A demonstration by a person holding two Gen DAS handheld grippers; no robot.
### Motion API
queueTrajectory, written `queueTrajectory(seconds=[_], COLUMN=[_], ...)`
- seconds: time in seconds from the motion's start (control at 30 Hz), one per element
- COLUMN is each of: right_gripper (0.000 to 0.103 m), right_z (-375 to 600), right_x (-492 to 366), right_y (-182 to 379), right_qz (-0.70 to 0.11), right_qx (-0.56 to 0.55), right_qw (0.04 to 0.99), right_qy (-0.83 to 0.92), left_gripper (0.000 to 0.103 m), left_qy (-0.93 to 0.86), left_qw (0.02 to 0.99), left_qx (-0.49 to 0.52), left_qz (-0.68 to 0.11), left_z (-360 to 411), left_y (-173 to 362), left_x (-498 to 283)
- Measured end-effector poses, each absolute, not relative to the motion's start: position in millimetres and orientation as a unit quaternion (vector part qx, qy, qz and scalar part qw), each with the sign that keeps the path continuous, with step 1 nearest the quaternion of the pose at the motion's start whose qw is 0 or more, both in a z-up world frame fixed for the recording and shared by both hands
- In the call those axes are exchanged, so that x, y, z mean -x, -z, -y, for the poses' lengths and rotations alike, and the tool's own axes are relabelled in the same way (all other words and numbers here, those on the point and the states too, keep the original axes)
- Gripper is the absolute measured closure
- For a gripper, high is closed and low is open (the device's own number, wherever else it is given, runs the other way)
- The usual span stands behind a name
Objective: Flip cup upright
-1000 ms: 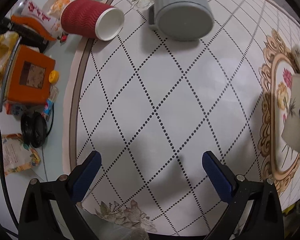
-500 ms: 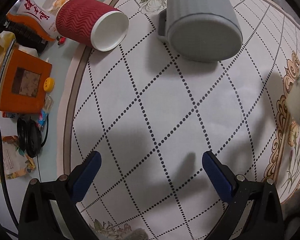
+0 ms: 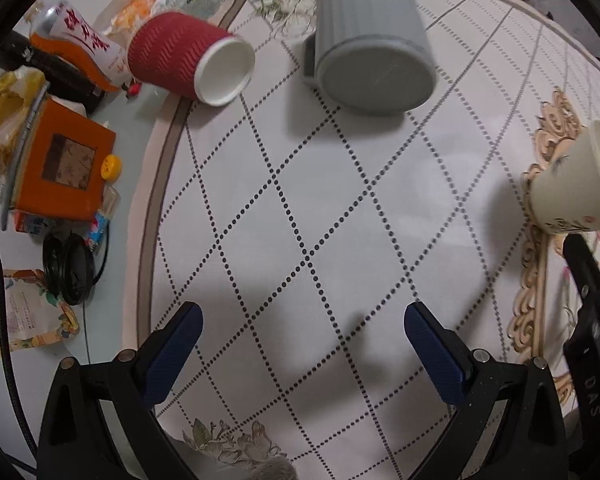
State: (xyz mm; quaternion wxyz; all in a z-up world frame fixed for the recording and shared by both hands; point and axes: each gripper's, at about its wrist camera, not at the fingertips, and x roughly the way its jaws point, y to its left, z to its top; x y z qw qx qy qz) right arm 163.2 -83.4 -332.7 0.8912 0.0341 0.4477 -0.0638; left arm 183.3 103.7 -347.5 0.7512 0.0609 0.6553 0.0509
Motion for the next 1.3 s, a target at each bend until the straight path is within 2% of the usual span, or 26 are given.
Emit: queueTrajectory(seconds=[0.2, 0.33, 0.83, 1.0, 1.3], right_gripper=[0.012, 0.001, 0.000, 0.000, 0.000], right_z=[94, 99, 108, 108, 98], right_x=[-135, -115, -4, 35, 84], right_y=[302, 265, 86, 43, -9], right_qz=[-0.465, -0.460, -0.420, -0.406, -0.374], right_qx=[-0.043, -0.035, -0.021, -0.021, -0.015], right_qw=[0.878, 0.876, 0.894, 0.902, 0.917], right_qy=[0.107, 0.140, 0.154, 0.147, 0.137], left_gripper=[0.000, 0.000, 0.000, 0.000, 0.000], left_qy=[-0.031, -0.014, 0.016, 0.027, 0.031], left_qw=[0.774, 0.792, 0.866, 0.883, 0.900], left_qx=[-0.075, -0.079, -0.042, -0.045, -0.037], left_qz=[-0.628, -0.605, -0.498, -0.466, -0.433], left_z=[-88, -89, -86, -86, -88], left_y=[314, 282, 115, 81, 48], left_x=[-169, -155, -49, -12, 31])
